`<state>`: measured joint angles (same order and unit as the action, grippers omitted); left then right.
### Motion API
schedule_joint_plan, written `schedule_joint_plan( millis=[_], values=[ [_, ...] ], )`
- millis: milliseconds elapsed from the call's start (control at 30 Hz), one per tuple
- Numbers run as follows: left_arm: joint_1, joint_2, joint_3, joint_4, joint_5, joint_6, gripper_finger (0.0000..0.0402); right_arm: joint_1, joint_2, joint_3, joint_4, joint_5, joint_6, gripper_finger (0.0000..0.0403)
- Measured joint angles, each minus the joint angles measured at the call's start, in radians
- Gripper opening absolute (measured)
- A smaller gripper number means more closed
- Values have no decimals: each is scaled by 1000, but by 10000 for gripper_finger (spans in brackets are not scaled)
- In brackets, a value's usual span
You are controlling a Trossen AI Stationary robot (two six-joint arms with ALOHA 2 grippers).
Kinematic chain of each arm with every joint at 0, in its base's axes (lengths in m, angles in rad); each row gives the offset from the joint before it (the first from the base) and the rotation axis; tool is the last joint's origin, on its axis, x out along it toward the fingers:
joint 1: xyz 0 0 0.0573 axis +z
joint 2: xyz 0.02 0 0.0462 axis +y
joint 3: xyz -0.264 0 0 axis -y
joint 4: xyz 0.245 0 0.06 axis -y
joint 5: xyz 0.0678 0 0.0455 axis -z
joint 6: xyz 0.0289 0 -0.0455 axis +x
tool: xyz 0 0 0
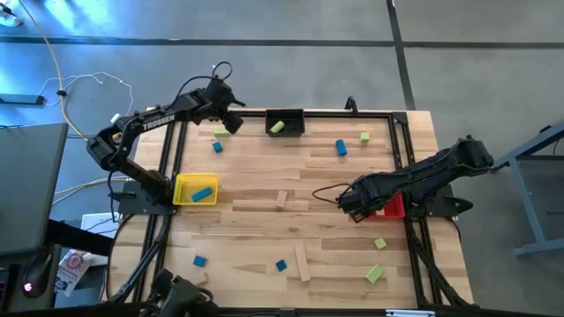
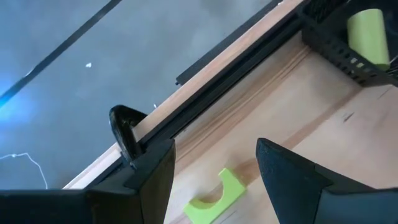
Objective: Sort & place blocks by color
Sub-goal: Put the light green block into the black bin
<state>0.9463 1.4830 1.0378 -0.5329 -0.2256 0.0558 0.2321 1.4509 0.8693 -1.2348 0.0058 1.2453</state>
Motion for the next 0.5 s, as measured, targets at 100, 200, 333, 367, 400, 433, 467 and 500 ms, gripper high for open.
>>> schedule_joint_plan(
  millis=[100, 200, 333, 367, 400, 433, 467, 500],
  values=[
    [17, 0, 0, -1, 4, 0, 211, 0, 0, 24, -21, -7, 0, 190],
    [31, 0, 5, -11, 5, 31, 211, 0, 0, 69, -66, 16, 3, 190],
    [43, 0, 66, -89, 4, 44, 211, 0, 0, 139, -131, 92, 4, 190],
    [43, 0, 83, -109, 5, 50, 211, 0, 0, 155, -144, 114, 4, 190],
    [43, 0, 100, -127, 5, 65, 211, 0, 0, 169, -152, 135, 3, 190],
    [43, 0, 117, -144, 5, 89, 211, 0, 0, 182, -157, 155, 3, 190],
    [43, 0, 133, -162, 5, 120, 211, 0, -1, 191, -159, 173, -4, 190],
    [43, 0, 147, -180, 5, 153, 211, 0, -1, 199, -160, 188, -9, 190]
  ],
)
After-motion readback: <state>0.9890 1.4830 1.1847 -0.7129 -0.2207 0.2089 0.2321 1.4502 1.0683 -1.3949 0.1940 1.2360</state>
